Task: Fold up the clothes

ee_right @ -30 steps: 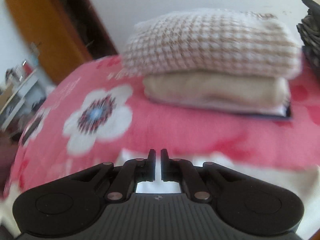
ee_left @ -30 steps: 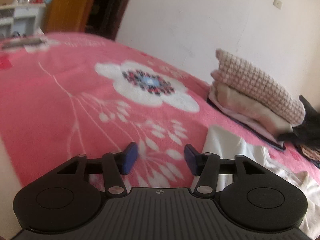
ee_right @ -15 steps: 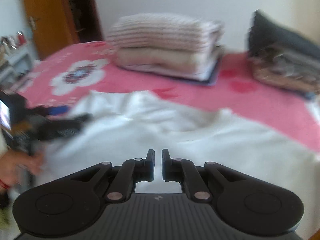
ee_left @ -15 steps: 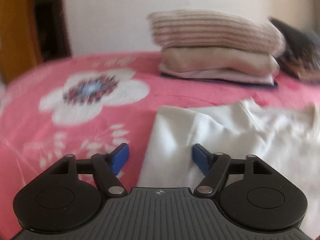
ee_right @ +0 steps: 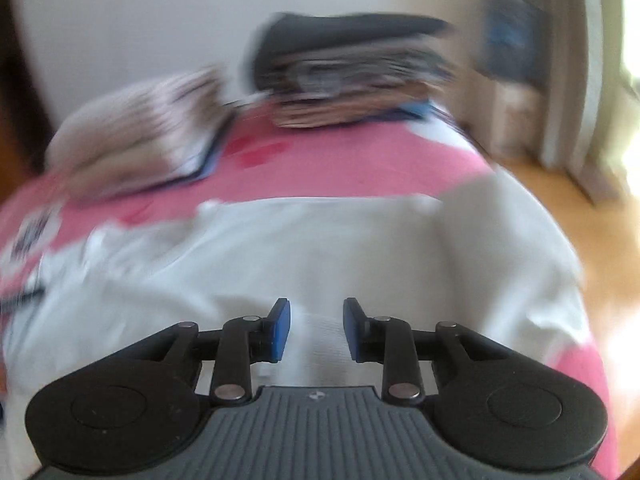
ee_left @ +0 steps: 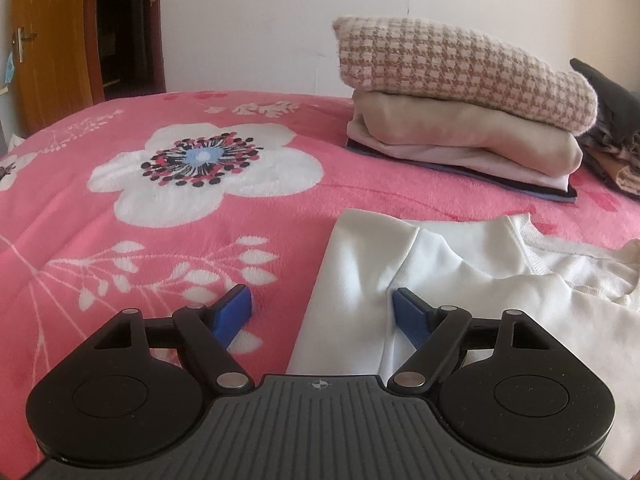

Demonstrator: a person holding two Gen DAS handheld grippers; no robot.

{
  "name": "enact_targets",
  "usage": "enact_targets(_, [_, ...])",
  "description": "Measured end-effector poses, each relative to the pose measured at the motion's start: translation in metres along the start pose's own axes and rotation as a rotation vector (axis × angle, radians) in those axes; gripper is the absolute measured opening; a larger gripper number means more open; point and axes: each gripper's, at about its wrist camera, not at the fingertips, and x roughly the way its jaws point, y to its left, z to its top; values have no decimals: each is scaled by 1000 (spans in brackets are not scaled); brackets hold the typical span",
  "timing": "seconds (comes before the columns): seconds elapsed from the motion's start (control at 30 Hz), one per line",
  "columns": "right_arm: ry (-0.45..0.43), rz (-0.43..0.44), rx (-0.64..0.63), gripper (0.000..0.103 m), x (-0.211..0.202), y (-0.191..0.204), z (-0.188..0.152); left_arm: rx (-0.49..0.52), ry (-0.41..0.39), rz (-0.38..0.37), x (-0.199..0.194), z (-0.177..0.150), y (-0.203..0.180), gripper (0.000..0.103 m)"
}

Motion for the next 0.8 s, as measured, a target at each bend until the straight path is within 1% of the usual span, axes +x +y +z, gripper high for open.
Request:
enact_targets(0.07, [15, -1, 20, 31, -1, -8, 1, -5, 0, -4, 0, 0, 1, 80])
enact_targets(0.13, [51, 8, 40, 32, 3, -11, 1, -11, 1, -10, -1, -1, 2, 80])
enact_targets(0.17, [70, 11, 61, 33, 5, -14, 1, -15, 1, -12, -1, -1, 2, 80])
enact_targets(0.2, [93, 11, 89, 39, 8, -17, 0, -17, 1, -14, -1, -1, 3, 80])
enact_targets(0.23, [110, 11, 100, 42, 12, -18, -2, -17, 0, -15, -1, -1, 3, 80])
enact_targets(0.3, [127, 20, 96, 43, 19, -18, -7, -16, 1, -15, -1, -1, 3, 80])
enact_targets(0.33, [123, 26, 81, 38, 20, -17, -9, -16, 1, -14, -1, -1, 3, 80])
enact_targets(0.37, [108, 38, 52, 30, 18, -14, -10, -15, 1, -14, -1, -1, 3, 80])
enact_targets(0.4, [97, 48, 24, 5, 16, -10, -11, -15, 1, -13, -1, -1, 3, 80])
enact_targets(0.47, [70, 43, -25, 5, 9, -2, -13, -12, 2, -9, -2, -1, 2, 80])
enact_targets(0.53, [50, 7, -44, 5, 5, -1, -17, -5, 5, 0, -2, 0, 0, 81])
enact_targets(0.63, [75, -2, 11, 5, 11, -11, -24, 18, 2, 28, -2, 0, -5, 84])
enact_targets(0.7, [63, 9, 15, 6, 12, -13, -25, 30, -3, 38, -6, 2, -7, 84])
enact_targets(0.77, [58, 23, 40, 15, 10, -18, -23, 32, -9, 57, -14, 5, -7, 84])
enact_targets(0.8, [52, 22, 66, 25, 4, -22, -22, 26, -21, 63, -21, 6, -8, 84])
